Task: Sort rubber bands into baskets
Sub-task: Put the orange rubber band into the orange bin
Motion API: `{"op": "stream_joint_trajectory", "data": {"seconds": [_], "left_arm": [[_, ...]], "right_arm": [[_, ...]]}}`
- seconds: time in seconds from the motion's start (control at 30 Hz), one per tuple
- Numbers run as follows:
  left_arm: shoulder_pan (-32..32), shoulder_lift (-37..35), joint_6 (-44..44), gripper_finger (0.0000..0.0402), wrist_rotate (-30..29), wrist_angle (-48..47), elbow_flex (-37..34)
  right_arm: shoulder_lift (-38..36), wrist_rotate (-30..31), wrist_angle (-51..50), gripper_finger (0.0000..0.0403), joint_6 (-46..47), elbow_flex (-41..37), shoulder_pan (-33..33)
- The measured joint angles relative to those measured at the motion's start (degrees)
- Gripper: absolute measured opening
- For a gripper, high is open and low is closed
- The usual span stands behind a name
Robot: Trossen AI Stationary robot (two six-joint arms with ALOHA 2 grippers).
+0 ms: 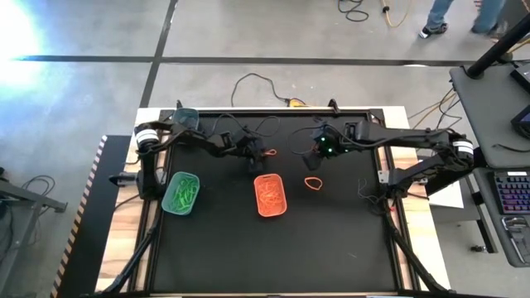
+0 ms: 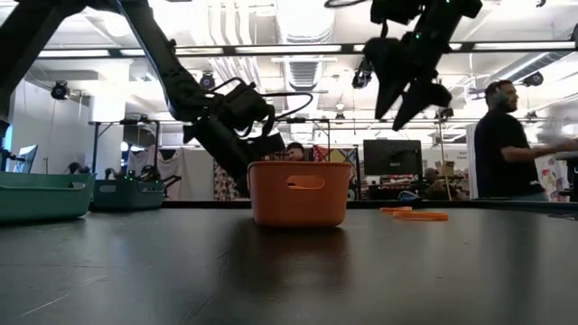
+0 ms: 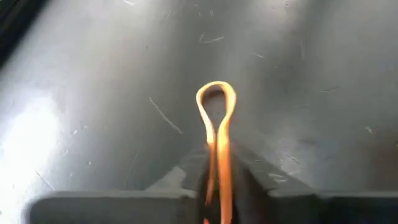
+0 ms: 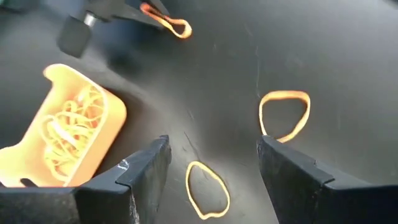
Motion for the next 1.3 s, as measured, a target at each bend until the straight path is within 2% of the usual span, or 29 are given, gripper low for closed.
{"op": "stream_joint_trajectory", "data": {"seconds": [0.1,0.23,0.3,0.37,0.53,0.73,0.97,1.1,1.2,1.3], "left_arm": [[-0.19,-0.49,-2.76,0.0009,-0.85,-0.75,-0.02],[0.10,-2.38,-8.00,0.0008,-0.98,-4.29,1.11],[0.01,-4.14,-9.50,0.0002,-0.59,-9.42,2.87],[-0.70,-6.39,-11.22,0.0001,1.25,-16.84,4.87],[-4.87,-12.82,-12.05,0.0000,12.28,-27.47,10.79],[-12.04,-15.05,-19.07,0.0000,13.82,-37.68,17.07],[-21.37,-11.36,-25.62,0.0000,13.75,-35.50,19.69],[-21.48,-10.98,-28.12,0.0000,9.46,-29.35,17.75],[-21.10,-10.92,-26.92,0.0000,4.64,-28.71,15.89],[-21.09,-10.55,-24.25,0.0000,4.05,-28.57,13.56]], "right_arm": [[0.00,0.58,0.27,0.0230,-3.68,1.61,0.00],[0.00,4.00,0.28,0.0230,-9.55,2.71,0.00],[0.00,4.97,0.45,0.0230,-13.46,2.86,-0.05],[0.00,5.06,0.77,0.0230,-17.14,2.65,-0.07],[0.00,4.90,5.05,0.0231,-23.25,0.94,-0.02],[0.61,5.02,7.22,0.0230,-30.06,-2.11,-0.07],[0.61,4.87,11.33,0.0231,-29.70,-7.93,-0.13],[0.61,3.92,12.09,0.0231,-27.03,-10.22,0.11],[0.61,1.69,14.53,0.0231,-27.43,-12.58,0.11],[0.61,1.60,16.79,0.0231,-28.37,-15.35,0.01]]}}
